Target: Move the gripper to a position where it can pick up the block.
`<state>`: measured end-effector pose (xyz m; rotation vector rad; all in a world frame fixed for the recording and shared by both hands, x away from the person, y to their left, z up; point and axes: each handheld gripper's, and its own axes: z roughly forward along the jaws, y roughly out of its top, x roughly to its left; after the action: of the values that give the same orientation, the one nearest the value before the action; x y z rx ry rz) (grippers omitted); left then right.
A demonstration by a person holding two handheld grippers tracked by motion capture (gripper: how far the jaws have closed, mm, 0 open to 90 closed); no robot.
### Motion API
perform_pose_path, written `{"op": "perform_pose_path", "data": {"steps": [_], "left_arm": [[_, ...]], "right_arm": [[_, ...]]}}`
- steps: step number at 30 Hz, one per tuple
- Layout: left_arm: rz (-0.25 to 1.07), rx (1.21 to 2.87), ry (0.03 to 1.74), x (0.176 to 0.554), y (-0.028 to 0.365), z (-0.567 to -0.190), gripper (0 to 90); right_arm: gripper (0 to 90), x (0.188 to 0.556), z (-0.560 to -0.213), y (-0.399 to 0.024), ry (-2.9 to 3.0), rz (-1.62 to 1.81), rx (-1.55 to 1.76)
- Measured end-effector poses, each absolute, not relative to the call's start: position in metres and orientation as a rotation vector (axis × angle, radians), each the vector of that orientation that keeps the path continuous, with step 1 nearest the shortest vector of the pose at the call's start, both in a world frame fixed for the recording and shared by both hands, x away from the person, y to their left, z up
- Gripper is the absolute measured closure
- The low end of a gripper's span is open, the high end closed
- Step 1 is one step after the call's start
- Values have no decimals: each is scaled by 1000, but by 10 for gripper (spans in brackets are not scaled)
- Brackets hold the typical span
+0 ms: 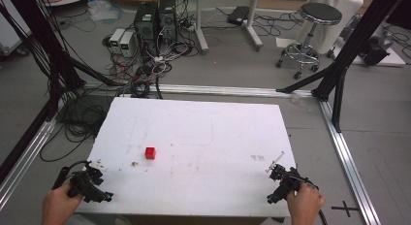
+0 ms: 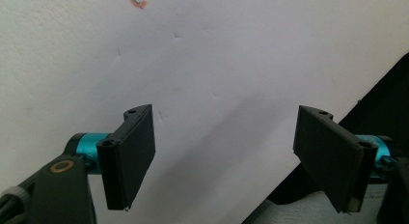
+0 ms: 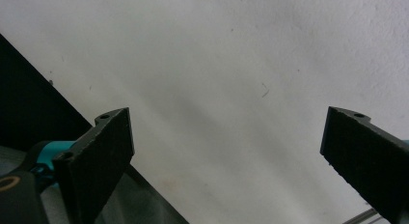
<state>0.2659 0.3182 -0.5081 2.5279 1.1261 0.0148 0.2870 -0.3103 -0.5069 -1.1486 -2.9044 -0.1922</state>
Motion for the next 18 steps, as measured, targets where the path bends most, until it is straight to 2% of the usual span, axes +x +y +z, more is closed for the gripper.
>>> {"op": "perform_pose_path", "data": {"steps": [18], "left_arm": [[-26,2516,1126,269,322,-508,231]], "right_arm": [[39,286,-509,-312,-2903,-185,-1152]]}}
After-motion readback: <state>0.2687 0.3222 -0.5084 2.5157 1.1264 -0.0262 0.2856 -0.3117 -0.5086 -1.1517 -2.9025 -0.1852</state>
